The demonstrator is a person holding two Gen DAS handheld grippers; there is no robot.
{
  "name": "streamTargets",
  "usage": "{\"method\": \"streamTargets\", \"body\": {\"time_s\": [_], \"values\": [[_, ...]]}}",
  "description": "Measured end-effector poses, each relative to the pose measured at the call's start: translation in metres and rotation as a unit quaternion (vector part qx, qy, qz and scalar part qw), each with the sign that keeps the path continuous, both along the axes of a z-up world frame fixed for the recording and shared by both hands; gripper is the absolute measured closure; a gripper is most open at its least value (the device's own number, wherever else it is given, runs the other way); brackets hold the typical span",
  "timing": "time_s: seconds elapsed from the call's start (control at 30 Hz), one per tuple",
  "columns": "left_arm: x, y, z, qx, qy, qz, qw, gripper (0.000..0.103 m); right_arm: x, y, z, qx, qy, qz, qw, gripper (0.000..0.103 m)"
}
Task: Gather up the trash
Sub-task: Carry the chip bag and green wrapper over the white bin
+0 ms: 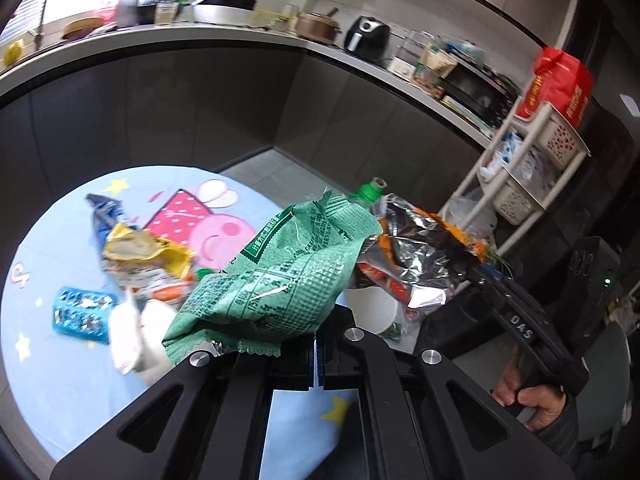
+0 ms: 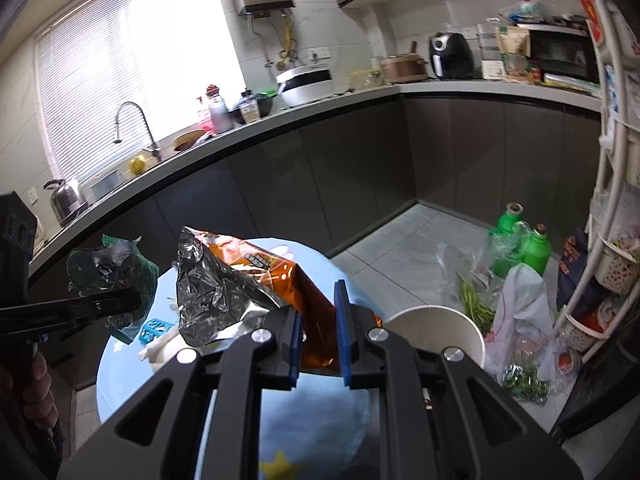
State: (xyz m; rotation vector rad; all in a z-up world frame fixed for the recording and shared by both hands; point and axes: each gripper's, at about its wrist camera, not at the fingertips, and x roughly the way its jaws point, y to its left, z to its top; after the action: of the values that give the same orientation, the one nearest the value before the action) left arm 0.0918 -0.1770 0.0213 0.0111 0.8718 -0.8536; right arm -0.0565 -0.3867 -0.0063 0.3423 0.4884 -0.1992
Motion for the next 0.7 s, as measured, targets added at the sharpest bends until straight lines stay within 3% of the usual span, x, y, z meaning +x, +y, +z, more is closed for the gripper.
{"method": "streamTargets", "body": {"time_s": [0.37,0.7], "values": [[-0.010,-0.088,-0.009,0.004,0.006,-0.066,0.9978,0.102,-0.017,-0.069,-0.045,0.043,0.030,-0.075,0.996,0.087],[0.000,-0.139,-0.030,0.018,0.021,-0.093,0.9953,0.102,0.008,-0.098,-0.088,0.057,0.071,-0.082,0.992,0.087]]}}
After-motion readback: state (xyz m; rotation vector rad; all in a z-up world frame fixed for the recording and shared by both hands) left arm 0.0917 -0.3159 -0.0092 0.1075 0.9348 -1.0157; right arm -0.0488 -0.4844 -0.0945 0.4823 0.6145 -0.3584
